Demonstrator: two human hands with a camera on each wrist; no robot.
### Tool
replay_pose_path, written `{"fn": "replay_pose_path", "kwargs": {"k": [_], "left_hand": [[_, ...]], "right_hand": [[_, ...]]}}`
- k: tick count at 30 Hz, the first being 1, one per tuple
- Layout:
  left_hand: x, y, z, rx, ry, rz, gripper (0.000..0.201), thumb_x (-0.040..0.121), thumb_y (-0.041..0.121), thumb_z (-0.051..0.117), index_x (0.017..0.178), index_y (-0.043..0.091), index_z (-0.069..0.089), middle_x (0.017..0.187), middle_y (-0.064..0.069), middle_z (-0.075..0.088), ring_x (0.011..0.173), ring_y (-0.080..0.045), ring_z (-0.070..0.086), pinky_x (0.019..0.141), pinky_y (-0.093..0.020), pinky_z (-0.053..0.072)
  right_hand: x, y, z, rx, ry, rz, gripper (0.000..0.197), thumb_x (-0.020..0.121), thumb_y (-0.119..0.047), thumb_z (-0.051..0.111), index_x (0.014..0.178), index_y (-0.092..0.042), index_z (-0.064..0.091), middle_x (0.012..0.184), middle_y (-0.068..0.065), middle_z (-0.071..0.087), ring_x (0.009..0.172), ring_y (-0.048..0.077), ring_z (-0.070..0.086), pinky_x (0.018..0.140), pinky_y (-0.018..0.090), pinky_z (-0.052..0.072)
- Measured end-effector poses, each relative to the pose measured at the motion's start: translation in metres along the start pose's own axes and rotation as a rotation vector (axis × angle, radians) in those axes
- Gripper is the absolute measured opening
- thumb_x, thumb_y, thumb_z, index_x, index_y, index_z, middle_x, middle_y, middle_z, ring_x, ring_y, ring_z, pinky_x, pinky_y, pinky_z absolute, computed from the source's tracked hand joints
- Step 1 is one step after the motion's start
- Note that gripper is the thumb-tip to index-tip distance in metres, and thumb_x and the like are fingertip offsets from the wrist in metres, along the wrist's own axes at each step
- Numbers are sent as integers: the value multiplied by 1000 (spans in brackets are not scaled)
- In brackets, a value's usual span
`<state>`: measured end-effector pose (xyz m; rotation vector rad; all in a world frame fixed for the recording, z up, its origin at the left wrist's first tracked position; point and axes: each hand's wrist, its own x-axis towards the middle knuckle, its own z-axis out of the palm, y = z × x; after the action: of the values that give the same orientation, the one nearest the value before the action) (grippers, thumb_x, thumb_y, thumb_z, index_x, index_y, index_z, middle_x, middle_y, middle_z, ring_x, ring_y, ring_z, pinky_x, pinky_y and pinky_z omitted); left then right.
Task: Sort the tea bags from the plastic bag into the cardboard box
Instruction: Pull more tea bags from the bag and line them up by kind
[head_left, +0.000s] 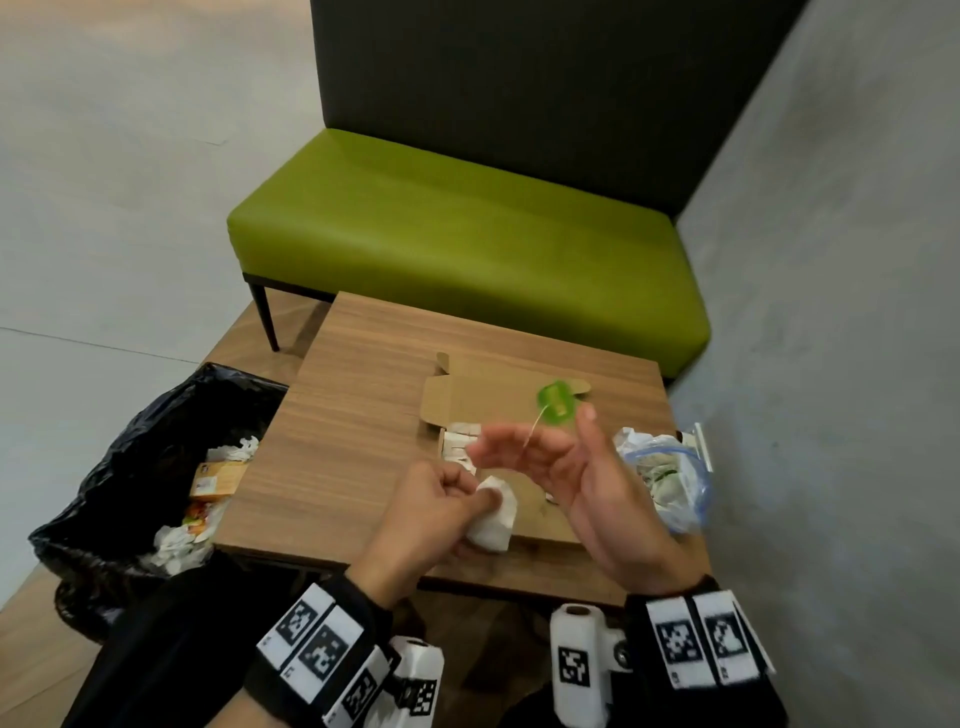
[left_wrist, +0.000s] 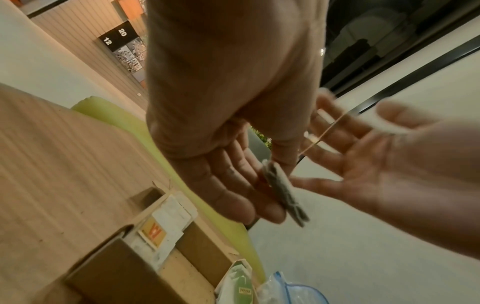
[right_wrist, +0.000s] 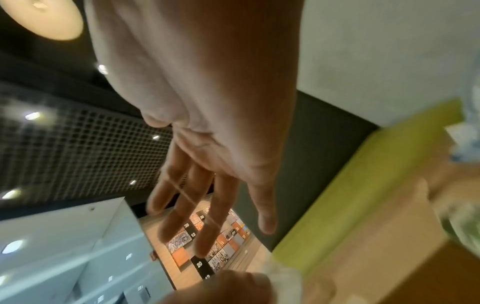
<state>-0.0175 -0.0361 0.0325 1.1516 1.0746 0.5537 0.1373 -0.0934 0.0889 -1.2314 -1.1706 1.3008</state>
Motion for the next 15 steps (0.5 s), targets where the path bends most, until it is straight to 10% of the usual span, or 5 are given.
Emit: {"fn": "replay_pose_path", "kwargs": {"k": [6, 11, 15], "left_hand": [[10, 17, 1, -209, 52, 41, 15, 87, 7, 71, 91, -6, 64, 74, -19, 69, 59, -23, 67, 53, -29, 51], [12, 21, 0, -191, 65, 121, 14, 86, 11, 72, 89, -2, 69, 82, -12, 75, 67, -19, 68, 55, -30, 52], [10, 23, 2, -201, 47, 166, 25, 86, 10, 73, 97, -11, 65, 84, -23, 72, 69, -21, 66, 56, -28, 52]], "right_hand": [[-43, 4, 0, -217, -85, -67, 78, 98, -60, 10, 103, -24, 79, 130, -10, 67, 138, 11, 45, 118, 47, 17], [-33, 39, 5, -176, 437, -76, 26, 98, -32, 53, 100, -23, 77, 99, -3, 76, 101, 15, 69, 94, 39, 55], [-20, 62, 11, -243, 285, 34, 43, 81, -20, 79, 120, -29, 64, 77, -5, 65, 74, 12, 61, 71, 24, 53]]}}
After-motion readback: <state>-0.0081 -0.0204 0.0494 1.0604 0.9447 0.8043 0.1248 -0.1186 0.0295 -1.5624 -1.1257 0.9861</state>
